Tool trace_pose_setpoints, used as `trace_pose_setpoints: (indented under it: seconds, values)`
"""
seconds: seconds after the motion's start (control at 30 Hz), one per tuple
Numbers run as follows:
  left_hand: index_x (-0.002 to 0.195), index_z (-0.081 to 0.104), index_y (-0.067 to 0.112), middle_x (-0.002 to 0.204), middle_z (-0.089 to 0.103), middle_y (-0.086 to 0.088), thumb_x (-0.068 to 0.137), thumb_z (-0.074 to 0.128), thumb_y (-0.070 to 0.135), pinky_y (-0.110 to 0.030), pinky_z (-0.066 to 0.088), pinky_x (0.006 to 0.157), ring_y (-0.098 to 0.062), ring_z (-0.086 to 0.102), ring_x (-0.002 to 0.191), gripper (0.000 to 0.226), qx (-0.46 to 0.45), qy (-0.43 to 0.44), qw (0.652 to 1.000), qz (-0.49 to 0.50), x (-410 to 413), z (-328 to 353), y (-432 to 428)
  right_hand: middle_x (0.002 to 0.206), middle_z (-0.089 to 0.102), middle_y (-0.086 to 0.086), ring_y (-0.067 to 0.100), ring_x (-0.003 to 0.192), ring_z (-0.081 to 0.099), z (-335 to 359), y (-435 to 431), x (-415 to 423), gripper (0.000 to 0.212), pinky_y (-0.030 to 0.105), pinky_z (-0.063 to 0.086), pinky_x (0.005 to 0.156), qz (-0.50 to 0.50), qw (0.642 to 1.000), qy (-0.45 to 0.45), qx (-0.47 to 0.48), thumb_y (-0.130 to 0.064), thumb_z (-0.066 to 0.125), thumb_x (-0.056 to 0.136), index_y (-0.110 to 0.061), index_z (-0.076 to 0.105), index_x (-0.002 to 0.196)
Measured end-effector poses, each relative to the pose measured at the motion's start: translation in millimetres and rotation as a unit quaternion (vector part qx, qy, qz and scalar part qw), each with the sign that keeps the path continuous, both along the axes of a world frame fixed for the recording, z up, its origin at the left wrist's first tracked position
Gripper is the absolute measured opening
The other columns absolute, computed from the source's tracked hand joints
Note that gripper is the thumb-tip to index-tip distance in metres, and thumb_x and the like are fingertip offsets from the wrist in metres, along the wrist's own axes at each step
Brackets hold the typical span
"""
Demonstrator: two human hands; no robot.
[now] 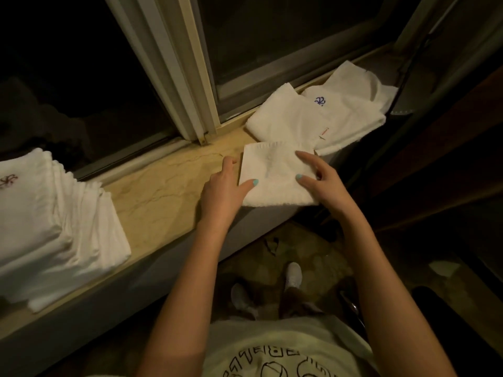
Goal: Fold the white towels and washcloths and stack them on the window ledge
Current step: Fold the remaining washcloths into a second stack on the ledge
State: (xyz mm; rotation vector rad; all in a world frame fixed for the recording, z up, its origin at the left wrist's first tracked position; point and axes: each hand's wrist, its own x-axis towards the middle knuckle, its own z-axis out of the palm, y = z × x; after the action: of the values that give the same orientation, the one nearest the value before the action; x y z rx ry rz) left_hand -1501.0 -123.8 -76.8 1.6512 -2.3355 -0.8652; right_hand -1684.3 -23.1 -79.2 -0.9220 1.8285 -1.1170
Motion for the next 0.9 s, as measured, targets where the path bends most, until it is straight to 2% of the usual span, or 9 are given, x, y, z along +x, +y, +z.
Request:
trace_pose_setpoints:
  seconds: [0.07,0.2,0.27,0.37,0.43,0.5,0.63,0.77,0.9]
  values:
    - [0.139,0.032,0.026,0.121,0.061,-0.008,0.087,0.06,0.049,-0.036,0.05,0.07,-0.025,0.061,0.088,0.064,-0.006,-0.005,1.0,0.003,11.2,-0.6,11.7,0.134,0.04,-0.016,0.005,0.127,0.039,-2.8,10.9,-0.4,0.048,0.024,0.032,0.106,0.002,1.0,0.009,0.005,-0.012,0.056,0.093,-0.025,0.047,0.139]
    - [0.145,0.024,0.038,0.089,0.066,-0.003,0.09,0.057,0.045,-0.033,0.053,0.066,-0.018,0.061,0.073,0.065,0.026,0.055,0.998,0.013,21.7,-4.8,39.9,0.13,0.039,-0.021,0.0,0.12,0.038,-3.2,26.7,-10.8,0.045,0.016,0.034,0.094,0.038,0.999,0.008,0.026,-0.016,0.055,0.095,-0.026,0.048,0.138]
    - [0.147,0.021,0.042,0.106,0.066,0.0,0.092,0.058,0.038,-0.032,0.054,0.074,-0.013,0.063,0.086,0.066,0.107,0.152,0.982,0.019,14.3,-10.8,50.4,0.124,0.042,-0.026,-0.005,0.113,0.041,-2.4,31.7,-16.4,0.044,0.01,0.036,0.087,0.071,0.997,0.001,0.026,-0.013,0.055,0.095,-0.026,0.049,0.136]
    - [0.144,0.027,0.041,0.145,0.04,0.009,0.093,0.06,0.023,-0.04,0.045,0.103,-0.014,0.049,0.125,0.063,0.183,0.285,0.941,0.015,1.2,-22.5,61.0,0.125,0.044,-0.027,-0.009,0.111,0.042,-4.8,39.1,-22.5,0.042,0.015,0.034,0.093,0.113,0.993,-0.003,0.022,-0.011,0.054,0.095,-0.026,0.053,0.134]
    - [0.138,0.037,0.037,0.145,0.038,0.011,0.092,0.061,0.014,-0.037,0.038,0.109,-0.012,0.042,0.131,0.057,0.186,0.326,0.927,0.019,-4.5,-26.8,70.9,0.131,0.043,-0.021,0.001,0.12,0.04,-5.8,43.9,-26.7,0.04,0.023,0.032,0.1,0.132,0.991,0.01,0.018,-0.012,0.054,0.095,-0.027,0.055,0.133]
    - [0.133,0.048,0.031,0.139,0.045,0.009,0.092,0.061,0.01,-0.03,0.04,0.106,-0.014,0.045,0.129,0.048,0.194,0.345,0.917,0.042,-7.9,-25.5,80.2,0.134,0.042,-0.019,0.003,0.121,0.039,-5.2,47.3,-29.5,0.04,0.021,0.033,0.1,0.145,0.989,0.017,0.016,-0.012,0.053,0.096,-0.027,0.055,0.132]
    - [0.119,0.059,0.033,0.131,0.054,0.008,0.091,0.061,0.011,-0.039,0.041,0.107,-0.014,0.05,0.124,0.035,0.154,0.362,0.916,0.086,-3.3,-15.9,91.3,0.126,0.046,-0.018,-0.013,0.099,0.046,5.5,43.7,-29.1,0.039,-0.006,0.034,0.074,0.175,0.984,0.023,-0.003,-0.01,0.055,0.095,-0.024,0.055,0.131]
    - [0.115,0.056,0.038,0.128,0.053,0.015,0.093,0.058,0.008,-0.025,0.04,0.104,-0.008,0.048,0.123,0.037,0.079,0.372,0.919,0.105,18.5,12.1,97.7,0.124,0.046,-0.02,-0.035,0.093,0.04,26.9,27.3,-14.6,0.045,-0.008,0.032,0.071,0.22,0.975,-0.002,-0.043,-0.013,0.061,0.091,-0.027,0.053,0.133]
    - [0.118,0.054,0.031,0.127,0.052,0.013,0.093,0.055,0.003,-0.014,0.035,0.103,-0.005,0.045,0.125,0.038,-0.008,0.359,0.925,0.121,55.2,41.8,96.1,0.133,0.042,-0.019,-0.022,0.106,0.041,54.5,7.0,15.1,0.048,-0.001,0.039,0.077,0.293,0.952,0.0,-0.084,-0.019,0.062,0.091,-0.035,0.049,0.134]
